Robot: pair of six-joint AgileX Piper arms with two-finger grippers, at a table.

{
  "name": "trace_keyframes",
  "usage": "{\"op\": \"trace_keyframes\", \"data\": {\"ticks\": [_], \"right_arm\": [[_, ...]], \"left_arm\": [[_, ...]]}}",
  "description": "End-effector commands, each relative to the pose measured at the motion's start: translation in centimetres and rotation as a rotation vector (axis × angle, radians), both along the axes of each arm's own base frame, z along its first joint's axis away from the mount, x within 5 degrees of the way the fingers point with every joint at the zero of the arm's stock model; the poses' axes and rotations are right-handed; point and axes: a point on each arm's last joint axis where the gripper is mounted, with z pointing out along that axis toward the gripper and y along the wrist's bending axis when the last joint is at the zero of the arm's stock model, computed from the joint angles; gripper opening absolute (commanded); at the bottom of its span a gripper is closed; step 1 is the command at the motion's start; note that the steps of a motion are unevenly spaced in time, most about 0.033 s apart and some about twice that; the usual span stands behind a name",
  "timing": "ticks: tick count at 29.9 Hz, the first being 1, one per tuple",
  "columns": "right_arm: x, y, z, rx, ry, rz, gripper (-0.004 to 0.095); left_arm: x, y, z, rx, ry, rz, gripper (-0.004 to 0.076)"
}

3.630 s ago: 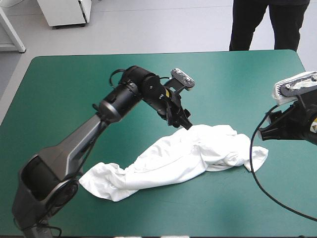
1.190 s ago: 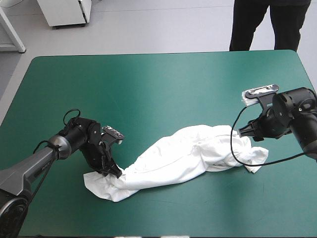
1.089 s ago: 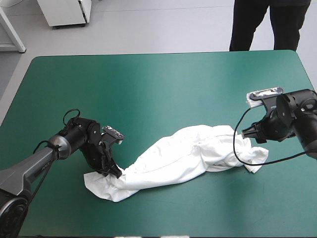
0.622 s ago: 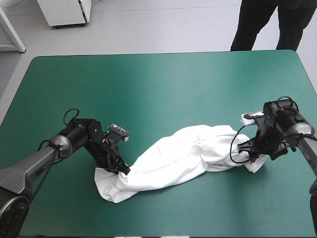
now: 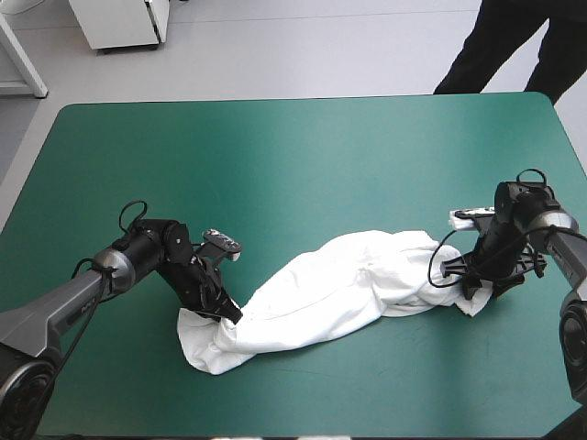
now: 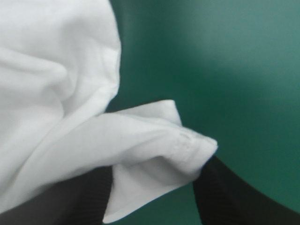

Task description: Fold the cloth

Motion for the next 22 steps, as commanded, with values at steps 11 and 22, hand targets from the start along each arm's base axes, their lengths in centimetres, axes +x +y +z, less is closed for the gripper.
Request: {"op": "trace_keyframes", "data": {"ticks": [11,22], "right_arm": [[0.5,1.3,-0.6,0.137,-0.012,0.023,-0.0007],[-4.7,0.7,17.5,0.063,-0.501,-0.013,-0.0012]], "left_arm": [[-0.6,0.0,1.4,-0.013,-0.043,-0.013,-0.0022],[-5.3,3.4,18.8,-0.053,-0.503,0.074,-0.0022]]}}
